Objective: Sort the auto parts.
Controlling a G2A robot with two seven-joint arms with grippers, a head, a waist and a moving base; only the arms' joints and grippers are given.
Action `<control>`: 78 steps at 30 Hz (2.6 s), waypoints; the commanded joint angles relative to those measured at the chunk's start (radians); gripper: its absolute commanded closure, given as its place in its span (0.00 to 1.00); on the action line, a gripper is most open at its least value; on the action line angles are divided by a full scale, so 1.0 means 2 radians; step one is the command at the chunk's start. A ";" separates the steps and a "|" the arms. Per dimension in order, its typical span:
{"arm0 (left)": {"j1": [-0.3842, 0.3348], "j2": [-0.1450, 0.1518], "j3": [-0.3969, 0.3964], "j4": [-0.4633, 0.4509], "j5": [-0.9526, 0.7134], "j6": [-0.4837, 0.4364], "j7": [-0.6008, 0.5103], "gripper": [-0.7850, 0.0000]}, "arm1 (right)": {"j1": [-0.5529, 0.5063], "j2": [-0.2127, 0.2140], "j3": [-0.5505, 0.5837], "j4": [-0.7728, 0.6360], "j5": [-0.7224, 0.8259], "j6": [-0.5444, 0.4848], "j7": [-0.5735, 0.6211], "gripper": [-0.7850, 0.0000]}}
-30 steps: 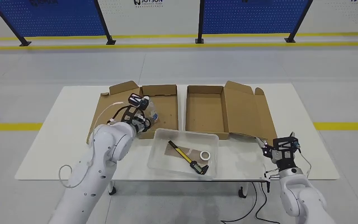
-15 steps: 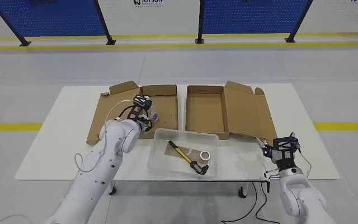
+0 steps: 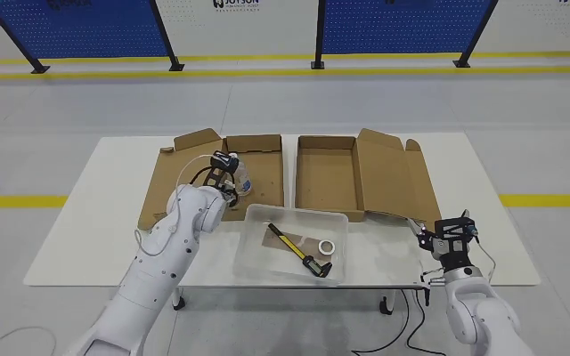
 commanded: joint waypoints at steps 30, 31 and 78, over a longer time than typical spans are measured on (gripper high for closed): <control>-0.053 -0.024 0.028 0.114 0.003 -0.009 0.028 1.00 | 0.000 0.000 0.000 0.000 0.000 0.000 0.000 0.00; -0.054 -0.025 0.028 0.116 0.003 -0.010 0.029 1.00 | 0.000 0.000 0.000 0.000 0.000 0.000 0.000 0.00; 0.161 -0.003 -0.019 -0.208 0.072 -0.104 0.028 0.00 | 0.000 0.000 0.000 0.000 0.000 0.000 0.000 0.00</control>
